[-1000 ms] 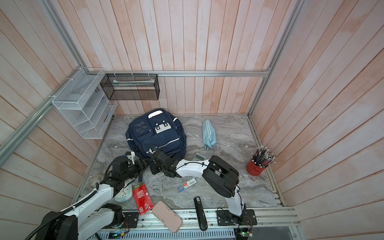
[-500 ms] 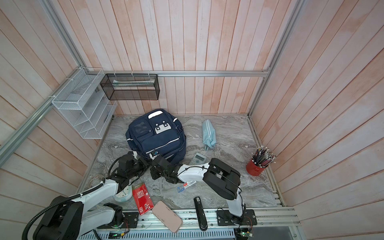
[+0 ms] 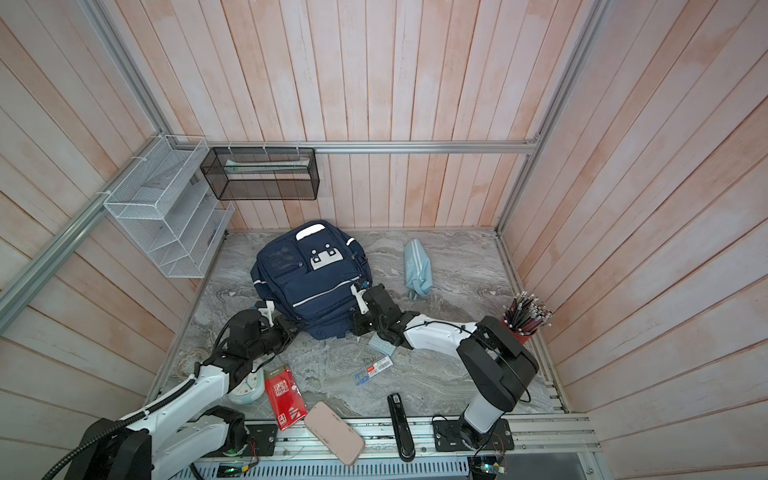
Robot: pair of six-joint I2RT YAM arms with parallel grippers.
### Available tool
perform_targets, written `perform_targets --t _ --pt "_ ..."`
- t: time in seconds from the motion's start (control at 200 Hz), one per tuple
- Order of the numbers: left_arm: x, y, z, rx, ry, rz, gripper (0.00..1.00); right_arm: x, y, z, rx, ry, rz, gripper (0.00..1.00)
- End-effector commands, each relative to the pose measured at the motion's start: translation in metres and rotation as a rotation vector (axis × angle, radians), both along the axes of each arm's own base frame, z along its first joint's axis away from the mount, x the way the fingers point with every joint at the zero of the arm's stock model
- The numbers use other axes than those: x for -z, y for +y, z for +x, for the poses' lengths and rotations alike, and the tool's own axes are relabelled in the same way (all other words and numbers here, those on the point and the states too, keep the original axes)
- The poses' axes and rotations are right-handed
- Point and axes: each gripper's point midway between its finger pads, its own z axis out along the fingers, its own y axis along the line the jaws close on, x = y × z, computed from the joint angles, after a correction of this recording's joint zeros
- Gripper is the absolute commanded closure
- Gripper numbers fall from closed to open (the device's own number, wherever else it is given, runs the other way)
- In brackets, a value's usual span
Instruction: Pack the student bag
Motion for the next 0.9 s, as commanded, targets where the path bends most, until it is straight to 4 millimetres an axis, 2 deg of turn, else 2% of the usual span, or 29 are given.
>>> perform_targets --t 0.0,0.04,0.11,0.205,0.31,0.42,0.48,0.54,0.64,0.74,0.805,0.895 --pt "-0.005 0.015 0.000 -0.019 -0.029 0.063 1.00 0.019 -0.058 0.040 0.140 -0.005 -0.158 1.00" --pt "-0.006 0.019 0.000 -0.024 -0.027 0.072 1.00 0.016 -0.059 0.042 0.142 0.008 -0.171 1.00" --pt "-0.006 0.028 0.004 -0.044 -0.028 0.078 1.00 0.003 -0.047 0.034 0.108 -0.012 -0.139 1.00" --pt "-0.009 0.037 0.018 -0.061 -0.036 0.108 1.00 -0.004 -0.021 0.006 0.040 -0.025 -0.132 1.00" --pt "-0.018 0.037 0.040 -0.035 -0.071 0.115 1.00 0.000 0.010 -0.032 -0.041 -0.002 -0.170 1.00" --pt "-0.021 0.039 0.061 -0.020 -0.073 0.096 0.84 -0.015 0.058 -0.072 -0.141 -0.062 -0.100 1.00" --pt "-0.023 0.045 0.069 -0.023 -0.063 0.095 0.77 -0.022 0.080 -0.077 -0.144 -0.090 -0.062 1.00" --pt "-0.023 0.056 0.071 -0.052 -0.051 0.109 0.66 -0.026 0.100 -0.075 -0.170 -0.081 -0.019 1.00" --pt "-0.024 0.073 0.058 -0.109 -0.039 0.149 0.47 -0.032 0.129 -0.069 -0.191 -0.083 0.031 1.00" --pt "-0.030 0.081 0.036 -0.149 -0.038 0.181 0.36 -0.030 0.147 -0.060 -0.191 -0.092 0.049 1.00" --pt "-0.030 0.074 0.019 -0.149 -0.036 0.130 0.32 -0.031 0.158 -0.056 -0.206 -0.093 0.057 1.00" --pt "-0.025 0.051 -0.001 -0.113 -0.032 0.043 0.27 -0.032 0.169 -0.058 -0.230 -0.080 0.087 1.00"
